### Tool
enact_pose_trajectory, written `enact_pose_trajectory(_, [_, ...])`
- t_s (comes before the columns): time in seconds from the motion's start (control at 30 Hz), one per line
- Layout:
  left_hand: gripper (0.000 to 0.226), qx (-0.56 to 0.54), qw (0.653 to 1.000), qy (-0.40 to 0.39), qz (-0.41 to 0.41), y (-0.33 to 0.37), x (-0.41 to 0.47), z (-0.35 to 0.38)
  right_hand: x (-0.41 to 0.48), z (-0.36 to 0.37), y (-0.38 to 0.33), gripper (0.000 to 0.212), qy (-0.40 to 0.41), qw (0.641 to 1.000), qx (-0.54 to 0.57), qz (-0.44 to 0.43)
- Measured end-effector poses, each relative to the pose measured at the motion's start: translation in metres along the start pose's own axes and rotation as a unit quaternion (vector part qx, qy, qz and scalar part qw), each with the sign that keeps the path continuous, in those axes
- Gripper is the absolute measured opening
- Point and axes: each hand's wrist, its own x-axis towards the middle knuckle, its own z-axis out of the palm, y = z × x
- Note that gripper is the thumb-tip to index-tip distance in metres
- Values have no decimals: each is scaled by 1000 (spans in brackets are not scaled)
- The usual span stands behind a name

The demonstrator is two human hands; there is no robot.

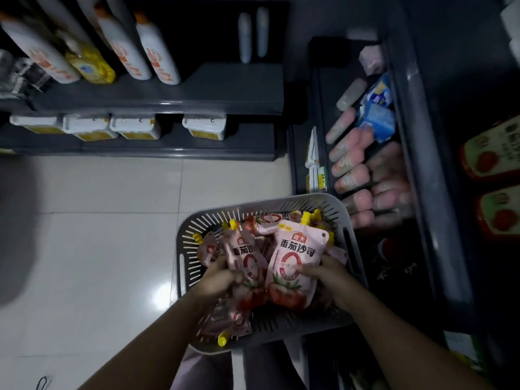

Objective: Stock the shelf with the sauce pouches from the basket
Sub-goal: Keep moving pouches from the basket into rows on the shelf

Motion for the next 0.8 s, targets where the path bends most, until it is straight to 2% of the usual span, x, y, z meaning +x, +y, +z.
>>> enact_pose_trajectory(0.07, [13,-43,999,11,-17,14,-13,5,-7,-2,-16,25,-20,1000,22,-8])
enact_pose_trajectory(0.1, [14,-71,997,-1,-18,19,-17,5,-12,-2,-25,23,-28,999,33,-7])
enact_pose_trajectory(0.17, [33,-128,991,-47,-13,33,-29,7,-21,-3,-41,28,-48,997,54,-8])
enact_pose_trajectory(0.27, [40,-157,985,-77,9,52,-46,14,-35,2,-62,35,-70,992,107,-9])
enact_pose_trajectory(0.33, [42,-158,982,-101,35,67,-58,21,-45,8,-74,33,-74,989,126,-7])
enact_pose_trajectory(0.4, [40,-152,980,-111,63,80,-68,25,-56,14,-84,41,-75,988,132,-11])
enact_pose_trajectory(0.47, [28,-143,980,-102,92,93,-79,24,-67,18,-94,43,-64,989,134,-25])
enact_pose_trajectory(0.57, [12,-142,979,-79,125,109,-93,18,-86,21,-107,31,-51,989,117,-69])
enact_pose_trajectory(0.7, [12,-123,975,-101,154,133,-116,12,-114,22,-121,18,-18,986,109,-123])
enact_pose_trajectory(0.8, [21,-113,968,-135,179,152,-134,11,-139,22,-132,16,2,977,131,-166])
